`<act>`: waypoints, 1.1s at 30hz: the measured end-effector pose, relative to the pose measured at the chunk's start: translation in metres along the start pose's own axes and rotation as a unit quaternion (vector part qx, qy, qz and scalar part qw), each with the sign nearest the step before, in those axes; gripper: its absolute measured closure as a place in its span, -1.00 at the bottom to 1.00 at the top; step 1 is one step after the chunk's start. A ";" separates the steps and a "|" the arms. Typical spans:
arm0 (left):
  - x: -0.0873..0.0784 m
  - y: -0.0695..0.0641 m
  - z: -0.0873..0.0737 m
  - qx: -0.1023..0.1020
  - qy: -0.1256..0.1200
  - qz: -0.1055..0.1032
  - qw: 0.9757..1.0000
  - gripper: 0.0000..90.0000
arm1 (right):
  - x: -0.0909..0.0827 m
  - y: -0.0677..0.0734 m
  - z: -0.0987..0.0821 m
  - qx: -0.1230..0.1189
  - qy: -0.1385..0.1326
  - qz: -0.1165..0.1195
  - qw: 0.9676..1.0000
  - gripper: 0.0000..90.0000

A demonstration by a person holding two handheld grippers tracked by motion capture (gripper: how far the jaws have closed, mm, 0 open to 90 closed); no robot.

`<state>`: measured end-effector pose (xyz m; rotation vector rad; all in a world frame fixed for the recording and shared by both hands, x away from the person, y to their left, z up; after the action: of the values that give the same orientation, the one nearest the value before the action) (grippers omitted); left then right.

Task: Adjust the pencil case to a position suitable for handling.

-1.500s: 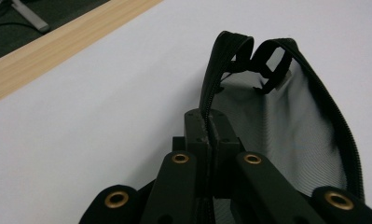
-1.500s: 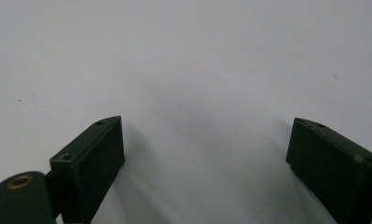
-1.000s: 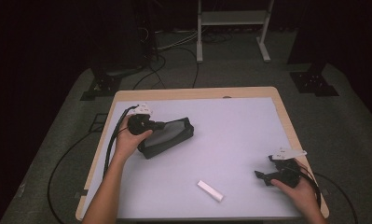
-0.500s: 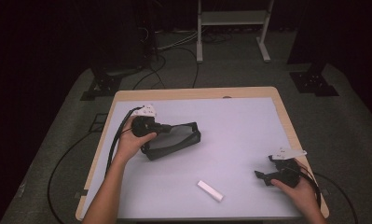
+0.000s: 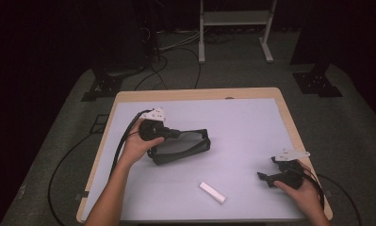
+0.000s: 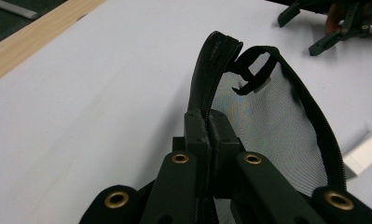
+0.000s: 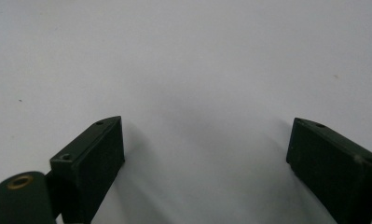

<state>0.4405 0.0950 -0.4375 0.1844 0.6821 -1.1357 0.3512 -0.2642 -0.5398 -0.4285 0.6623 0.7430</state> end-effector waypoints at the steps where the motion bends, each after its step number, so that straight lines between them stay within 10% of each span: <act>1: 0.001 -0.001 0.000 0.000 0.000 -0.001 1.000 0.97 | 0.000 0.000 0.000 0.000 0.000 0.000 1.000 -0.77; 33: 0.033 -0.044 0.004 0.044 0.042 -0.064 0.996 0.97 | 0.000 0.000 0.000 0.001 0.000 0.000 1.000 -0.77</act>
<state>0.4112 0.0484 -0.4454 0.2678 0.7271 -1.2884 0.3511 -0.2641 -0.5398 -0.4263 0.6627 0.7426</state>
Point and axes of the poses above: each handheld gripper's, and its own axes: x roughly forward along the jaws, z roughly out of its top, y roughly to its left, the point moved 8 cm from there along x, roughly forward along the jaws, and after that the axes turned 11 degrees about -x, right-handed, at the moved point
